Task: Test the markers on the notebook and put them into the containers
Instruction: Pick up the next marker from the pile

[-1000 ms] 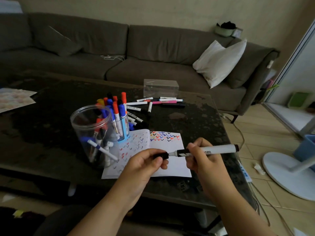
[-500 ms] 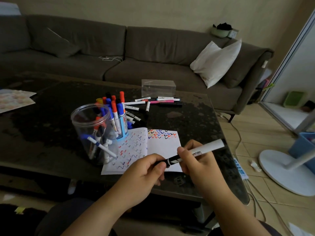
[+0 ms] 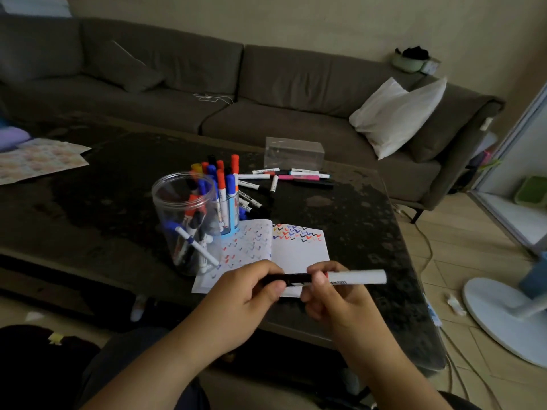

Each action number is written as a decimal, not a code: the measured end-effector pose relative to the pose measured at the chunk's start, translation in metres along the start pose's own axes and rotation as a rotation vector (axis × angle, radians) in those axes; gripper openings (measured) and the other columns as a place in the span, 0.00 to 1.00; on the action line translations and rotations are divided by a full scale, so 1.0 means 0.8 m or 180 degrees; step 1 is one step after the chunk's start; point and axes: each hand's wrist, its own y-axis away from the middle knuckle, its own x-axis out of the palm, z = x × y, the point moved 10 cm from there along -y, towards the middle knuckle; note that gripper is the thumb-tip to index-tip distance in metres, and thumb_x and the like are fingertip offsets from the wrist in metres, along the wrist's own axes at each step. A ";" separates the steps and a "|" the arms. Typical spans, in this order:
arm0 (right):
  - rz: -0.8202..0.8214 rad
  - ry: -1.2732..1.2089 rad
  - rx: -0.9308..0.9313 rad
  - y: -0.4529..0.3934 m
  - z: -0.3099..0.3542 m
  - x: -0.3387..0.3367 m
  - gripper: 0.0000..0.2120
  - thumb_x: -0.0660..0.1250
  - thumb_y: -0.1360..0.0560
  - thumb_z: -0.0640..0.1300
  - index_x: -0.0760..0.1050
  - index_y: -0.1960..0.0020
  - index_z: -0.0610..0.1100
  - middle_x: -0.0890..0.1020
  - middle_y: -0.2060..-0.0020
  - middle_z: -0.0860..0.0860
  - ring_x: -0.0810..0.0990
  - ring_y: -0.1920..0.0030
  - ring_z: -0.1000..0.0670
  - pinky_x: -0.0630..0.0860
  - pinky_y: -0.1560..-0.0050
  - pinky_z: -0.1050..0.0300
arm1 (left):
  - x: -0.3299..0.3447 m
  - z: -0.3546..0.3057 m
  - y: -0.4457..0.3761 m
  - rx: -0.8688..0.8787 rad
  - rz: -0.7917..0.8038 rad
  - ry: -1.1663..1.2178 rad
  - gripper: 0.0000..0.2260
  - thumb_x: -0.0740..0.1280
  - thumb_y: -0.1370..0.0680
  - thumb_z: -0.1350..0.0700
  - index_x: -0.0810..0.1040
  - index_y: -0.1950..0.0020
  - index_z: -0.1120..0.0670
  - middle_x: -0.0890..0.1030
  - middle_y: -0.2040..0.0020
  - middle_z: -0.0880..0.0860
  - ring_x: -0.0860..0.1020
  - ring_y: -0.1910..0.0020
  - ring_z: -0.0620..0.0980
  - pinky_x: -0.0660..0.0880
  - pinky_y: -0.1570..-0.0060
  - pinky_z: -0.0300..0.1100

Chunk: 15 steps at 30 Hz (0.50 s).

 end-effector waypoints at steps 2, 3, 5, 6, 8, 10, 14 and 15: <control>-0.0253 0.0062 -0.0056 -0.001 0.002 -0.008 0.14 0.70 0.29 0.53 0.78 0.58 0.41 0.78 0.70 0.48 0.71 0.70 0.53 0.70 0.69 0.62 | -0.026 0.014 0.007 -0.0046 -0.0247 -0.0072 0.06 0.63 0.22 0.51 0.74 0.56 0.40 0.78 0.63 0.39 0.76 0.59 0.38 0.69 0.60 0.28; -0.0336 0.0208 -0.0076 -0.001 0.005 -0.009 0.15 0.69 0.30 0.53 0.79 0.60 0.41 0.77 0.71 0.48 0.72 0.70 0.53 0.70 0.68 0.61 | -0.040 0.022 0.013 -0.0072 -0.0370 -0.0079 0.05 0.63 0.22 0.51 0.75 0.56 0.40 0.79 0.63 0.41 0.76 0.60 0.39 0.69 0.62 0.29; -0.0230 0.0597 -0.0090 -0.003 0.013 0.009 0.16 0.64 0.32 0.55 0.81 0.61 0.42 0.78 0.71 0.48 0.74 0.69 0.53 0.71 0.64 0.59 | -0.065 0.037 0.030 -0.0072 -0.0584 -0.0122 0.04 0.64 0.23 0.50 0.76 0.55 0.41 0.79 0.60 0.44 0.76 0.62 0.43 0.70 0.64 0.31; -0.0080 0.0730 -0.0096 -0.004 0.017 0.027 0.16 0.64 0.33 0.55 0.81 0.61 0.43 0.79 0.70 0.49 0.74 0.69 0.54 0.72 0.62 0.59 | -0.077 0.042 0.041 -0.0055 -0.0667 -0.0162 0.03 0.64 0.24 0.49 0.77 0.55 0.40 0.79 0.59 0.43 0.76 0.62 0.43 0.70 0.63 0.32; 0.0251 0.0897 -0.0174 -0.006 0.027 0.071 0.14 0.64 0.30 0.53 0.80 0.58 0.43 0.82 0.68 0.50 0.76 0.68 0.54 0.75 0.62 0.62 | -0.103 0.052 0.063 -0.0061 -0.0825 -0.0252 0.04 0.64 0.25 0.49 0.77 0.54 0.39 0.78 0.55 0.39 0.77 0.59 0.41 0.70 0.62 0.30; 0.0571 0.1112 -0.0338 -0.006 0.037 0.120 0.08 0.64 0.26 0.48 0.79 0.55 0.45 0.83 0.66 0.53 0.78 0.67 0.55 0.75 0.62 0.68 | -0.131 0.062 0.089 -0.0162 -0.0995 -0.0370 0.05 0.66 0.24 0.50 0.76 0.53 0.38 0.77 0.53 0.37 0.76 0.57 0.39 0.70 0.60 0.28; 0.1373 0.1327 -0.0686 0.002 0.040 0.238 0.05 0.65 0.24 0.42 0.79 0.56 0.49 0.84 0.65 0.56 0.80 0.66 0.60 0.73 0.62 0.71 | -0.210 0.095 0.170 -0.0588 -0.1706 -0.0860 0.10 0.64 0.26 0.44 0.76 0.46 0.42 0.77 0.53 0.38 0.75 0.50 0.35 0.69 0.55 0.24; 0.1617 0.1360 -0.0717 0.008 0.034 0.269 0.06 0.65 0.24 0.42 0.79 0.57 0.50 0.84 0.64 0.56 0.80 0.65 0.60 0.74 0.61 0.70 | -0.232 0.106 0.198 -0.0788 -0.1946 -0.0973 0.12 0.65 0.27 0.44 0.76 0.45 0.43 0.78 0.53 0.38 0.75 0.50 0.35 0.68 0.54 0.24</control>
